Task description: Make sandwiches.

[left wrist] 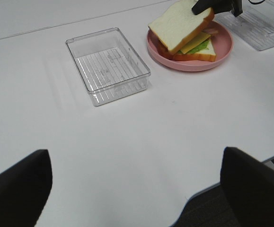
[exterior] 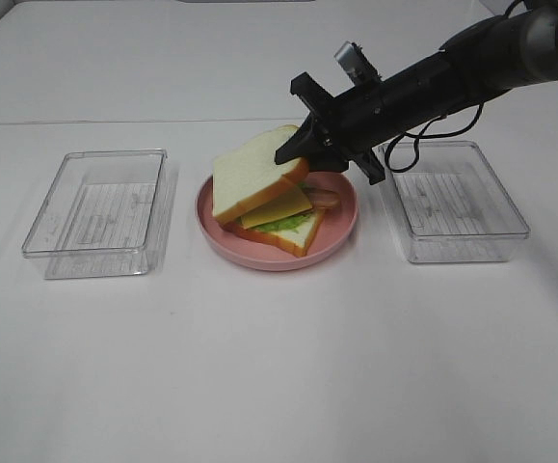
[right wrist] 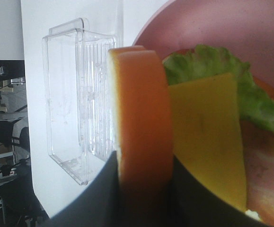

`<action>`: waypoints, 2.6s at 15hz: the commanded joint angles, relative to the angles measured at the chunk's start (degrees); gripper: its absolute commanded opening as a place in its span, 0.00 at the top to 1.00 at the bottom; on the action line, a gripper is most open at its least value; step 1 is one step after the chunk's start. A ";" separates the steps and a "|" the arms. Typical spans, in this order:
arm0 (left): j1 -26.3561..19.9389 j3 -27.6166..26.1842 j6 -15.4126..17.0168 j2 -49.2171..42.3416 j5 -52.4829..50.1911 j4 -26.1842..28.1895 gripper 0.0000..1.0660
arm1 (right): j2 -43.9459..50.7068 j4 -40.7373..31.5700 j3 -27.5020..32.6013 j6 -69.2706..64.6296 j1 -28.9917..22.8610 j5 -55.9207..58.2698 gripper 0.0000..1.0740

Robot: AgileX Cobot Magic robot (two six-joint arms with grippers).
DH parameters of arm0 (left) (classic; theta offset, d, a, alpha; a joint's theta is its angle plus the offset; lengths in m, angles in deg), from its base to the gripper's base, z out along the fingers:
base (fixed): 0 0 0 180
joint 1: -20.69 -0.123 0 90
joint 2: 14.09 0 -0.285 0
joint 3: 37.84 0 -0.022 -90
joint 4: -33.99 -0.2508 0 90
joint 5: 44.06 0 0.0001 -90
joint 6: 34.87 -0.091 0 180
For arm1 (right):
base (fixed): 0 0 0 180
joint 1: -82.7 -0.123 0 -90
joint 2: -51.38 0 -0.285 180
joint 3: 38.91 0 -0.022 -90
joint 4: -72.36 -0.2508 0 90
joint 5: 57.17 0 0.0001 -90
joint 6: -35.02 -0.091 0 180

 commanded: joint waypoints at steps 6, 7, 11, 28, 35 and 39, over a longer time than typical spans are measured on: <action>-0.06 0.23 0.29 -1.20 -0.97 0.29 0.16 | 0.29 8.31 0.29 -4.76 0.23 -1.32 0.91; -0.06 0.23 0.29 -1.20 -0.97 0.29 0.16 | 0.46 10.49 0.29 -5.79 0.23 -1.32 0.80; -0.06 0.23 0.29 -1.20 -0.97 0.29 0.16 | 0.63 11.17 0.29 -6.13 0.23 -1.09 0.46; -0.06 0.23 0.29 -1.20 -0.97 0.29 0.16 | 33.46 53.92 0.63 -18.22 0.00 24.69 0.26; -0.06 0.23 0.29 -1.20 -0.97 0.29 0.16 | 66.18 56.95 26.70 -18.11 0.00 23.26 0.26; -0.06 0.23 -0.11 -1.20 -0.97 0.46 0.16 | 88.58 58.79 46.12 -17.76 0.00 21.03 0.26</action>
